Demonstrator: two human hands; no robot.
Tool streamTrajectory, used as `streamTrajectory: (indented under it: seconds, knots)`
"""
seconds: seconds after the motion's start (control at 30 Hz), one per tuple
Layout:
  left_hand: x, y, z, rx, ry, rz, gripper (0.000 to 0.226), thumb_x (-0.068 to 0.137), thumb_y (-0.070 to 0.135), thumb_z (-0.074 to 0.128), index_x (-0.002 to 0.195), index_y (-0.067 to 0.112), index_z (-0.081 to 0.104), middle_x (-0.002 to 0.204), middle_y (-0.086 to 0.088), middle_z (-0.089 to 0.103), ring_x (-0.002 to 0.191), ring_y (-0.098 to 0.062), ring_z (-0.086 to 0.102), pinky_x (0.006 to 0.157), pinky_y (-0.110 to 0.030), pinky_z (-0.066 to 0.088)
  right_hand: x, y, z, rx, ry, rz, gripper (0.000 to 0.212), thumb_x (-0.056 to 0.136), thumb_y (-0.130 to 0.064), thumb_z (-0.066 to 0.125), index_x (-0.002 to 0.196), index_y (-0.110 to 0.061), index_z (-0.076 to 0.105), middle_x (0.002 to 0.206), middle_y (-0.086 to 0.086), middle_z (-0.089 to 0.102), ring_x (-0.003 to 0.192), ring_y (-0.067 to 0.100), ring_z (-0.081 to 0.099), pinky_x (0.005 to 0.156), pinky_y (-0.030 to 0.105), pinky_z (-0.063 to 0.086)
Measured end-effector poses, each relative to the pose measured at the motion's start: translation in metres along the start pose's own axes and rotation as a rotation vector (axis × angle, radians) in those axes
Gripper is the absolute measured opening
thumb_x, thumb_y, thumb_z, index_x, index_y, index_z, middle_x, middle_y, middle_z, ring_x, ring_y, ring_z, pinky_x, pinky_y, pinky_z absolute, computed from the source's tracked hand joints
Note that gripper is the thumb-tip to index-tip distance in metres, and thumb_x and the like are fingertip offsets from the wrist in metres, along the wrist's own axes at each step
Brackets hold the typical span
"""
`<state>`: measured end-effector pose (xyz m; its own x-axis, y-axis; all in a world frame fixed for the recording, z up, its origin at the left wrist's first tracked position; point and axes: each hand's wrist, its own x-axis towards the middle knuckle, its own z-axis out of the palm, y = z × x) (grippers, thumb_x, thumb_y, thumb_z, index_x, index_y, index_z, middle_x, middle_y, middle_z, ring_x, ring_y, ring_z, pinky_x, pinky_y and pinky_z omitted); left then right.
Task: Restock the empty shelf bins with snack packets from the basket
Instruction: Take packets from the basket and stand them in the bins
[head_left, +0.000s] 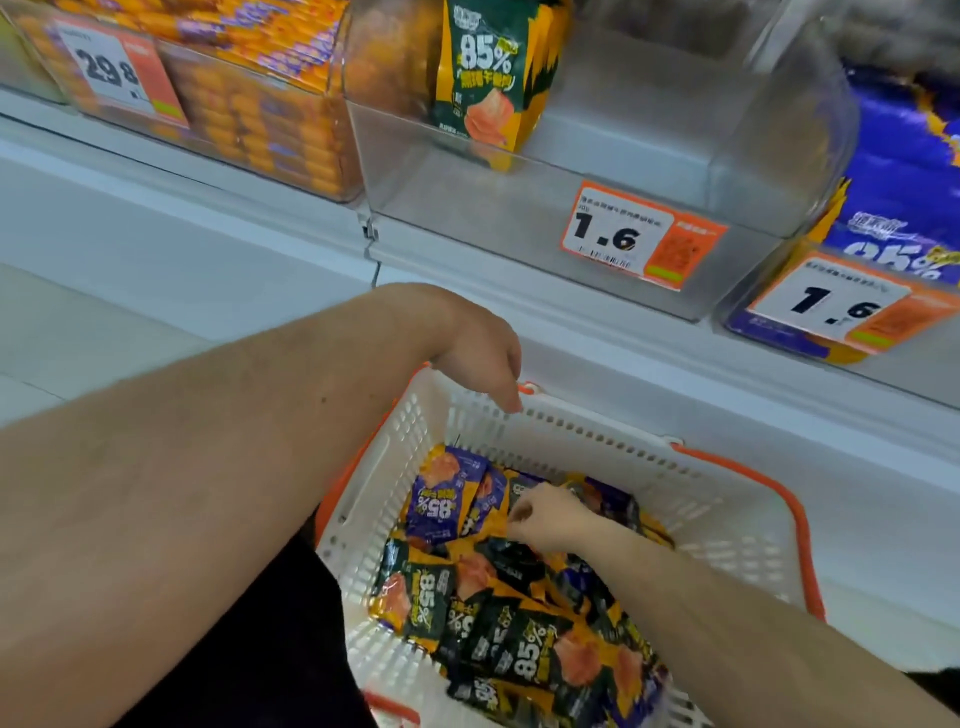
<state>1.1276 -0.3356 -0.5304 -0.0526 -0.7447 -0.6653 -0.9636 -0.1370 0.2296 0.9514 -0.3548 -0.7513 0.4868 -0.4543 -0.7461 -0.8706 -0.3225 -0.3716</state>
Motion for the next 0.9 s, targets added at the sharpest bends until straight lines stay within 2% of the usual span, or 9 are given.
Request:
streamTrajectory:
  seconds: [0.1,0.23,0.3,0.4,0.53,0.6,0.73,0.83,0.9]
  knots:
    - [0.004,0.001,-0.002,0.003,-0.001,-0.001,0.054,0.095,0.047,0.055,0.141,0.021,0.048,0.138,0.002,0.053,0.123,-0.022,0.052,0.106,-0.044,0.043,0.006,0.003,0.019,0.047,-0.057,-0.017,0.037,0.088,-0.043,0.069,0.084,-0.007,0.067,0.083,0.014,0.063,0.073,0.029,0.059,0.06,0.033,0.04]
    - [0.009,0.001,-0.002,0.004,-0.011,-0.006,0.055,0.094,0.048,0.056,0.142,0.022,0.047,0.139,0.003,0.052,0.124,-0.023,0.051,0.105,-0.043,0.043,0.011,-0.003,0.032,-0.039,0.002,-0.079,0.03,0.084,-0.049,0.071,0.096,-0.022,0.076,0.094,-0.003,0.07,0.085,0.015,0.063,0.076,0.036,0.056]
    - [0.011,0.002,-0.002,0.001,-0.014,-0.003,0.056,0.093,0.048,0.057,0.142,0.022,0.047,0.14,0.003,0.051,0.125,-0.023,0.051,0.105,-0.044,0.043,0.012,-0.007,0.035,-0.091,0.026,-0.096,0.025,0.086,-0.044,0.071,0.094,-0.021,0.076,0.098,-0.004,0.071,0.087,0.015,0.064,0.08,0.038,0.057]
    - [0.011,0.003,-0.004,0.0,-0.006,0.003,0.056,0.093,0.048,0.057,0.142,0.022,0.047,0.14,0.003,0.051,0.124,-0.025,0.051,0.106,-0.045,0.042,0.011,-0.012,0.029,-0.152,0.043,-0.11,0.016,0.089,-0.034,0.069,0.083,-0.02,0.072,0.091,-0.003,0.068,0.084,0.017,0.062,0.071,0.033,0.053]
    - [0.007,0.001,-0.005,-0.024,0.017,0.0,0.055,0.093,0.047,0.057,0.141,0.022,0.048,0.14,0.003,0.051,0.124,-0.023,0.051,0.106,-0.043,0.042,-0.002,-0.011,0.006,-0.125,0.084,-0.121,0.02,0.092,-0.027,0.067,0.073,-0.02,0.064,0.081,-0.006,0.061,0.075,0.013,0.056,0.066,0.03,0.048]
    - [0.005,0.0,-0.005,-0.029,0.025,0.0,0.055,0.094,0.046,0.057,0.141,0.02,0.048,0.141,0.003,0.051,0.125,-0.021,0.05,0.106,-0.042,0.042,-0.009,-0.006,-0.007,-0.114,0.162,-0.123,0.017,0.092,-0.025,0.067,0.076,-0.018,0.069,0.084,-0.004,0.064,0.076,0.014,0.057,0.071,0.033,0.052]
    - [0.0,-0.001,-0.004,-0.029,0.031,0.003,0.054,0.094,0.045,0.056,0.141,0.019,0.048,0.142,0.002,0.049,0.125,-0.022,0.05,0.106,-0.041,0.042,-0.022,0.003,-0.029,-0.223,0.319,-0.128,0.019,0.096,-0.025,0.059,0.104,-0.02,0.075,0.106,-0.006,0.071,0.091,0.014,0.061,0.081,0.028,0.05]
    - [-0.003,-0.002,-0.005,-0.052,0.049,0.011,0.054,0.095,0.045,0.056,0.141,0.019,0.048,0.142,0.002,0.049,0.125,-0.022,0.05,0.105,-0.04,0.042,-0.031,0.002,-0.046,-0.207,0.393,-0.134,0.016,0.097,-0.027,0.055,0.097,-0.022,0.071,0.098,-0.005,0.068,0.086,0.014,0.059,0.073,0.028,0.046]
    - [-0.005,-0.005,-0.007,-0.065,0.072,0.011,0.053,0.095,0.046,0.056,0.138,0.017,0.051,0.138,0.002,0.052,0.122,-0.022,0.052,0.105,-0.04,0.042,-0.038,-0.004,-0.062,-0.149,0.431,-0.14,0.017,0.097,-0.026,0.056,0.088,-0.016,0.066,0.087,-0.003,0.063,0.077,0.015,0.056,0.064,0.028,0.041]
